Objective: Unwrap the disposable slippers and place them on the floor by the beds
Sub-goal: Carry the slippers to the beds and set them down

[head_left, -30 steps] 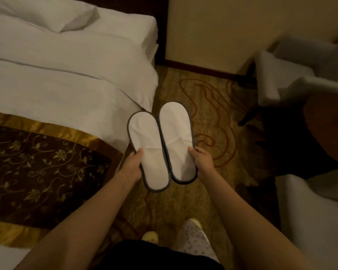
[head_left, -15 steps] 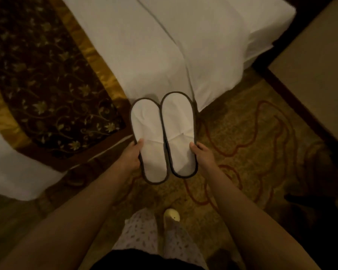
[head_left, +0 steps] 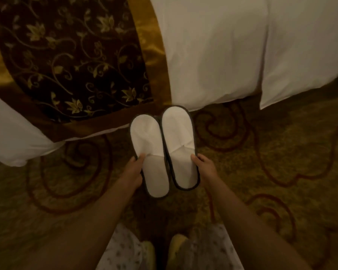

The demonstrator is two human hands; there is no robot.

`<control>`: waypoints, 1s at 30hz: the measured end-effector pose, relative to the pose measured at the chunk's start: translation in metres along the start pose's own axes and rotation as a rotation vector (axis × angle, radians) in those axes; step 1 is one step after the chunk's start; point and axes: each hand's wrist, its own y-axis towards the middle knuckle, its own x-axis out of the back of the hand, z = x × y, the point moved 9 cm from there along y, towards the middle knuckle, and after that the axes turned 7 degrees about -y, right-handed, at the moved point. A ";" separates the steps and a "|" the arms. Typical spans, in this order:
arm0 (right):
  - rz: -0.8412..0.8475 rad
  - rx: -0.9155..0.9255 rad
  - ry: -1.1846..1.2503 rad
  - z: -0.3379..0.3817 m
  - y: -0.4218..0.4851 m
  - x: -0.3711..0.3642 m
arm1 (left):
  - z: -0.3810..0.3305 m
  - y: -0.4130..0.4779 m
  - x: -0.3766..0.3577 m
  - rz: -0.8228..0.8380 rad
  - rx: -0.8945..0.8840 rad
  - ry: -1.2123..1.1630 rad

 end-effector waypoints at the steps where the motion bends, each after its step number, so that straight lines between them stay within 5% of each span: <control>1: 0.000 -0.006 -0.002 -0.016 0.020 -0.010 | 0.009 0.020 0.009 -0.009 -0.011 -0.006; 15: -0.032 -0.044 -0.261 -0.162 0.227 -0.092 | 0.058 0.209 0.100 -0.115 -0.131 0.040; 19: -0.100 0.006 -0.573 -0.159 0.230 -0.090 | 0.054 0.202 0.106 -0.129 -0.173 0.134; 25: -0.179 0.695 -0.782 -0.043 0.164 -0.106 | 0.013 0.167 0.081 -0.160 -0.444 0.797; 30: -0.042 1.139 -0.945 0.072 0.042 -0.127 | -0.035 0.073 0.031 -0.074 -0.612 1.283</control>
